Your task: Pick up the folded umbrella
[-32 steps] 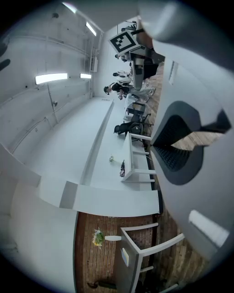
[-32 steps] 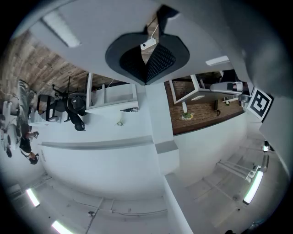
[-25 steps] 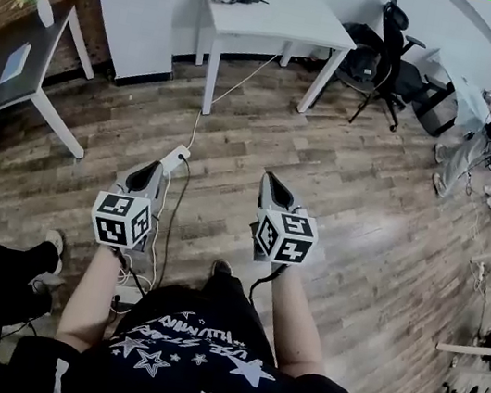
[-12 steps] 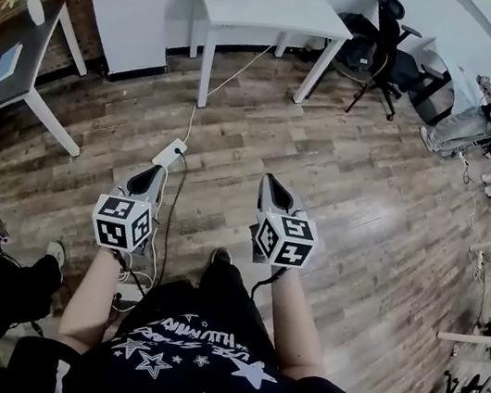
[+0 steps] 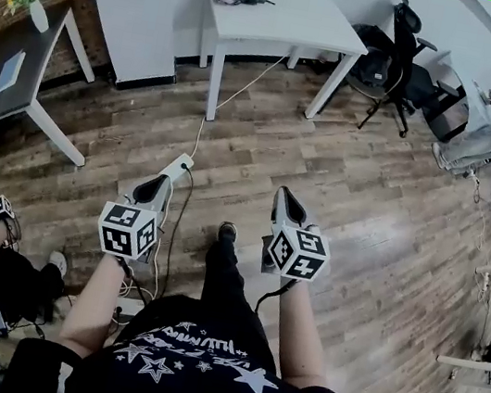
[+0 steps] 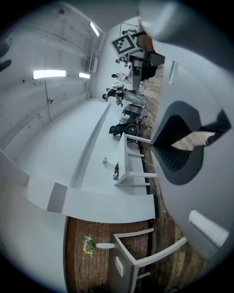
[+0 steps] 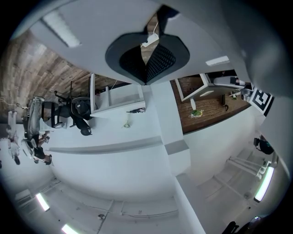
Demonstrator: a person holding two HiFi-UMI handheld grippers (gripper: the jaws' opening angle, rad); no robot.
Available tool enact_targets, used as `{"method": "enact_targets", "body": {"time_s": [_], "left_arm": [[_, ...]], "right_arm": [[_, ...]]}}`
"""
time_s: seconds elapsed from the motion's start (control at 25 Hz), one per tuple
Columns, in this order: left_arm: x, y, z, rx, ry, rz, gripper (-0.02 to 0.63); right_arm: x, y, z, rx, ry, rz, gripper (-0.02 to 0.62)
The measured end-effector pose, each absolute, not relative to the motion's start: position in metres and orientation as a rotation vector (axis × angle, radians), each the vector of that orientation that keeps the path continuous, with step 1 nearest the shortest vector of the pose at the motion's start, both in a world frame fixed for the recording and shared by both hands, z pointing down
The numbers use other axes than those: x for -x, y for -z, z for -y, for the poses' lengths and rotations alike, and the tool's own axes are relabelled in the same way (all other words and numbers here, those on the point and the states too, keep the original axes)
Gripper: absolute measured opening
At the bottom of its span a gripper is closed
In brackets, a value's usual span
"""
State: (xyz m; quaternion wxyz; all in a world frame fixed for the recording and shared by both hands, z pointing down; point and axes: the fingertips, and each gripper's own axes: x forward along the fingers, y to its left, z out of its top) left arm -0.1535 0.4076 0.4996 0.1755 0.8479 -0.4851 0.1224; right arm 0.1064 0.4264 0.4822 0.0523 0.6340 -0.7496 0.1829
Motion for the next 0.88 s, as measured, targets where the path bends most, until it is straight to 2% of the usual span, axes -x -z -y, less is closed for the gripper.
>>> {"method": "enact_targets", "body": {"time_s": [0.88], "left_arm": [[0.074,-0.469,-0.114,-2.323,-0.352,1.563,0.003]], "right_arm": [[-0.174,-0.462,-0.092,-1.711,-0.600,2.477,0.017]]}}
